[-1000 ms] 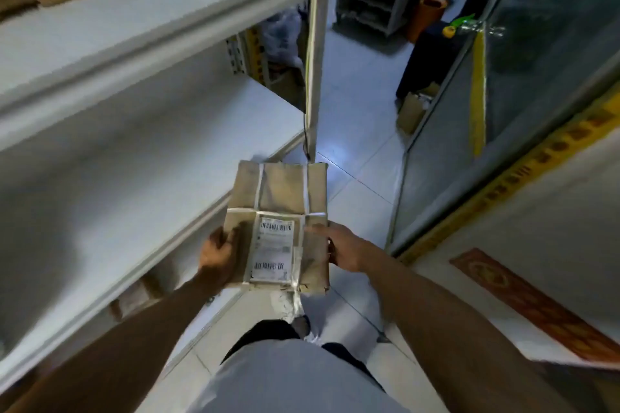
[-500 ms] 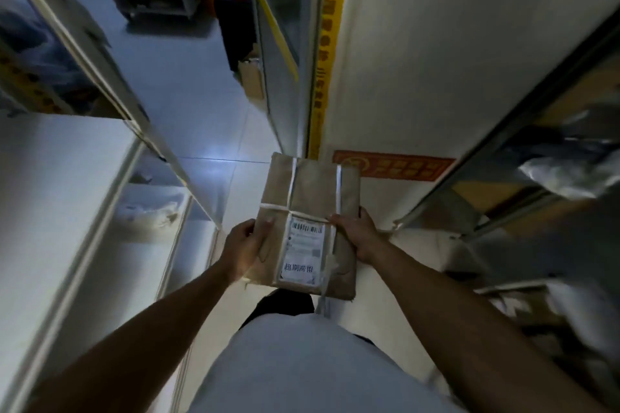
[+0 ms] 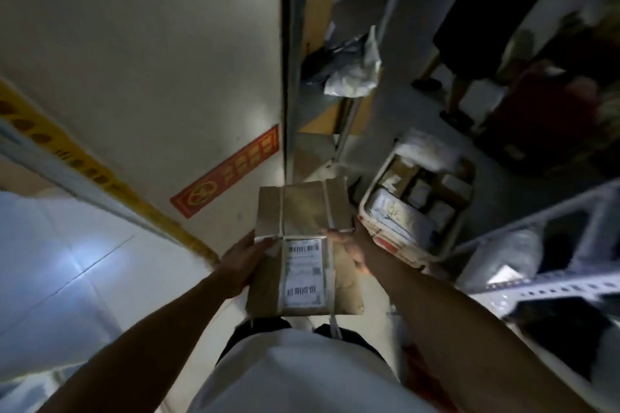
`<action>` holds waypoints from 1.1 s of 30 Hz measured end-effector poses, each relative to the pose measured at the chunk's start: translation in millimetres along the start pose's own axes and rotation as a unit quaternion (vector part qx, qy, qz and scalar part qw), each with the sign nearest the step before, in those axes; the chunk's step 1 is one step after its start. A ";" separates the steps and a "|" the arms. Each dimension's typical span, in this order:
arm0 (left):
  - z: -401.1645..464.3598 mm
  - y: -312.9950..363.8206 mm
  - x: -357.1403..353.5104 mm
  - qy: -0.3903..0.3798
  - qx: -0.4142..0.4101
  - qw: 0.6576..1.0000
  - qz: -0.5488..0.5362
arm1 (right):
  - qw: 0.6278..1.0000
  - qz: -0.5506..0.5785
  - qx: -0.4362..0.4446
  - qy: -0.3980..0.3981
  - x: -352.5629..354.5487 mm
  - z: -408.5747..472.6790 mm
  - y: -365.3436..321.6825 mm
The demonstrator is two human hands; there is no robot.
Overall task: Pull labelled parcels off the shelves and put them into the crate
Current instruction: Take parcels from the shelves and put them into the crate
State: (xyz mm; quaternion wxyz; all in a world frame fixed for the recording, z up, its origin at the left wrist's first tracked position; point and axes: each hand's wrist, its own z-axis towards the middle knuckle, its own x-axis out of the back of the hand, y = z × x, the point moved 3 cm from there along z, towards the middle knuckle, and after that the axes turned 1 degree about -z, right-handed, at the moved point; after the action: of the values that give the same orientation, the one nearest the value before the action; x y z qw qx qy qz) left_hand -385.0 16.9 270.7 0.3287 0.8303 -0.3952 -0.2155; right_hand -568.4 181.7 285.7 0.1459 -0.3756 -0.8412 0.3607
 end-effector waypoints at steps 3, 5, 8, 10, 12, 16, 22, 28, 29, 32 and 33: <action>22.0 20.6 -20.2 -0.020 -0.053 0.995 0.079 | 0.998 0.034 -0.002 0.061 15.0 -3.0 9.5; 37.7 29.5 -32.9 -0.016 -0.069 0.989 0.127 | 0.993 0.070 -0.020 0.093 27.0 -4.8 19.9; 58.9 43.3 -53.4 -0.029 -0.093 0.978 0.185 | 0.982 0.129 -0.027 0.136 46.7 -11.0 32.2; 75.0 50.8 -70.9 -0.045 -0.091 0.970 0.219 | 0.972 0.149 -0.024 0.177 59.2 -16.6 31.9; 86.7 60.3 -93.2 -0.078 -0.085 0.967 0.229 | 0.963 0.175 -0.025 0.204 74.9 -17.5 34.8; 108.2 79.5 -138.9 -0.119 -0.070 0.958 0.251 | 0.946 0.199 -0.037 0.254 111.6 -3.8 38.2; 168.3 112.4 -203.9 -0.122 -0.071 0.958 0.250 | 0.940 0.211 -0.050 0.265 182.8 48.4 15.0; 232.5 147.7 -266.3 -0.135 -0.062 0.947 0.286 | 0.957 0.138 -0.045 0.250 256.5 99.5 -26.0; 244.4 150.8 -273.0 -0.130 -0.055 0.948 0.286 | 0.958 0.129 -0.040 0.251 265.7 104.4 -31.4; 283.1 154.5 -288.5 -0.119 -0.034 0.946 0.298 | 0.960 0.122 -0.051 0.245 294.5 124.7 -36.0; 296.1 154.8 -293.6 -0.123 -0.024 0.943 0.308 | 0.963 0.126 -0.059 0.233 301.7 131.5 -39.6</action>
State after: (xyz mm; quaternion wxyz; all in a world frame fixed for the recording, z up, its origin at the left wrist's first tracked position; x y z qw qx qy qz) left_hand -822.2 66.9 205.7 0.3472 0.6269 -0.6639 -0.2138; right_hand -860.9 320.6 214.7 0.2685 -0.5599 -0.7497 0.2287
